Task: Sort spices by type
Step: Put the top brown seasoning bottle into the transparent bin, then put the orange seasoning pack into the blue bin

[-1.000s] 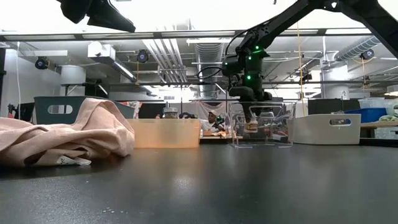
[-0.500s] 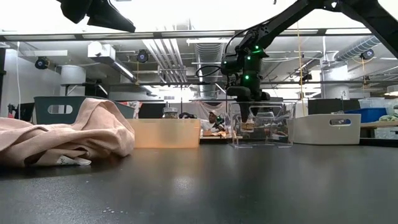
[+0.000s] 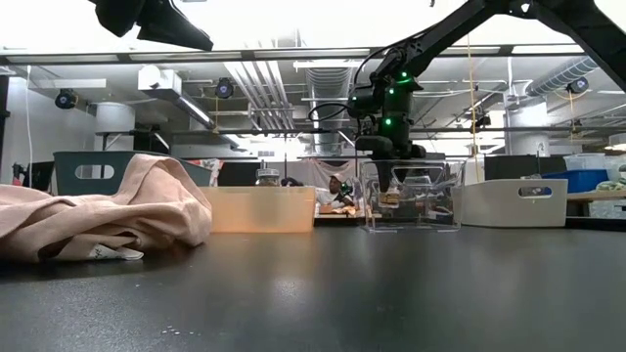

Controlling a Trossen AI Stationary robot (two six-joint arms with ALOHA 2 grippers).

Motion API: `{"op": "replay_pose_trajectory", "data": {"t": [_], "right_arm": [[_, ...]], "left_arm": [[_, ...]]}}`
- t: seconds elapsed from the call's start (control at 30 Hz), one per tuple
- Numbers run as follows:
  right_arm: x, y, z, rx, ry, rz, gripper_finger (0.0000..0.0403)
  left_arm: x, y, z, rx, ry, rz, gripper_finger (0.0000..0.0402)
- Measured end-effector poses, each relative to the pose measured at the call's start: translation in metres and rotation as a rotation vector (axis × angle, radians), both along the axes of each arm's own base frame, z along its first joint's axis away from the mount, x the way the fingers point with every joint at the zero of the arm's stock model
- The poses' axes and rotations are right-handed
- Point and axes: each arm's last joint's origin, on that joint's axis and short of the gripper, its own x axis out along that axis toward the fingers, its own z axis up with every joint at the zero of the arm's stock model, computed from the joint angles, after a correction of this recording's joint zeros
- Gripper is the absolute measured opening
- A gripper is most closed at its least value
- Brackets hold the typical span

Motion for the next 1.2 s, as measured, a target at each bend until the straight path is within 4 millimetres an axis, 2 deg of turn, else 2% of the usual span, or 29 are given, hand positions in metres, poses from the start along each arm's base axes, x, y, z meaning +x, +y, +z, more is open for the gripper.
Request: {"op": "replay_pose_trajectory", "data": {"t": [0.57,1.0,1.2], "right_arm": [[0.0012,0.0014,-0.0009,-0.003,0.002,0.024,0.0183],[0.0016,0.0015,-0.0013,0.002,-0.003,-0.005,0.0259],[0.0020,0.0010,0.0061,-0.008,-0.016,-0.012,0.0277]], "left_arm": [[0.0000,-0.0001,0.0000,0.000,0.000,0.000,0.0291],[0.0000,-0.0001,0.0000,0.000,0.000,0.000,0.0291],[0.0000,-0.0001,0.0000,0.000,0.000,0.000,0.0291]]}}
